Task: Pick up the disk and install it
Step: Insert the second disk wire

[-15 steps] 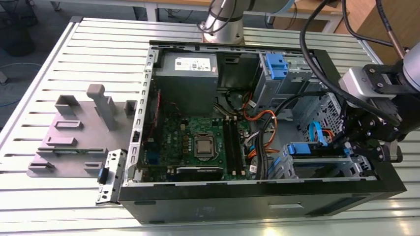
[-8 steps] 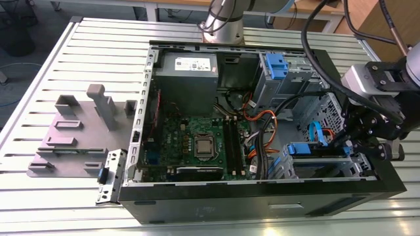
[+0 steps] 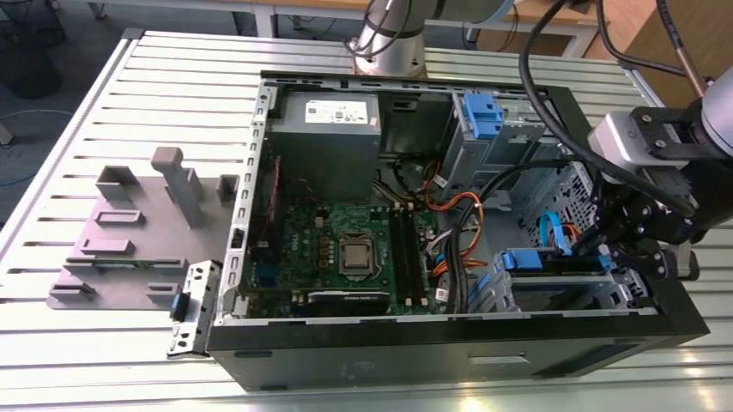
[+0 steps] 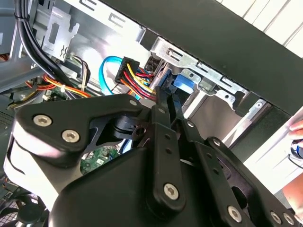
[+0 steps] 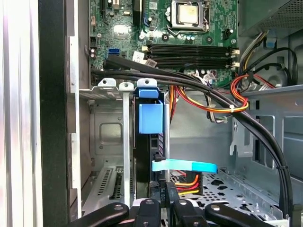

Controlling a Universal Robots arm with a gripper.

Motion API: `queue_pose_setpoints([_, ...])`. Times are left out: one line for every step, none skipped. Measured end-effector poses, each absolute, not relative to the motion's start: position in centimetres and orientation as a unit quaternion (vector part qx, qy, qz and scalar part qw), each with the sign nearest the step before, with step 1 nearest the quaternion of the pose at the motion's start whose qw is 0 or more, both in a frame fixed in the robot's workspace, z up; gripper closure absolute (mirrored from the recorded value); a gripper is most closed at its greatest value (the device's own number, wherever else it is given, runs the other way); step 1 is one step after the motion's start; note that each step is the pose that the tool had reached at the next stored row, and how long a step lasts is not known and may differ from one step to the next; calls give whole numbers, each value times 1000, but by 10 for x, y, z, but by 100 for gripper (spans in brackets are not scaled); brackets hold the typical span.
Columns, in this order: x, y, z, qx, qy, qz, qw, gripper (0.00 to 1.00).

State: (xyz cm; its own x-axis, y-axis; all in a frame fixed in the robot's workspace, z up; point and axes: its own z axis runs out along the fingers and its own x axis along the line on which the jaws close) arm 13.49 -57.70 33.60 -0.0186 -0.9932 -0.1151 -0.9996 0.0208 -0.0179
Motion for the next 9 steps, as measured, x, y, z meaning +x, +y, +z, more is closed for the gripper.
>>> queue_pose_setpoints([135,-577,336,-699,713,34,47,83])
queue_pose_setpoints([135,-577,336,-699,713,34,48,83])
queue_pose_setpoints([134,-577,335,-699,713,34,48,83])
queue_pose_setpoints([134,-577,335,-699,713,34,48,83])
queue_pose_setpoints([133,-577,335,-699,713,34,48,83])
queue_pose_setpoints([133,-577,335,-699,713,34,48,83])
queue_pose_setpoints([132,-577,335,-699,713,34,48,83])
queue_pose_setpoints([132,-577,335,-699,713,34,48,83])
queue_pose_setpoints([132,-577,335,-699,713,34,48,83])
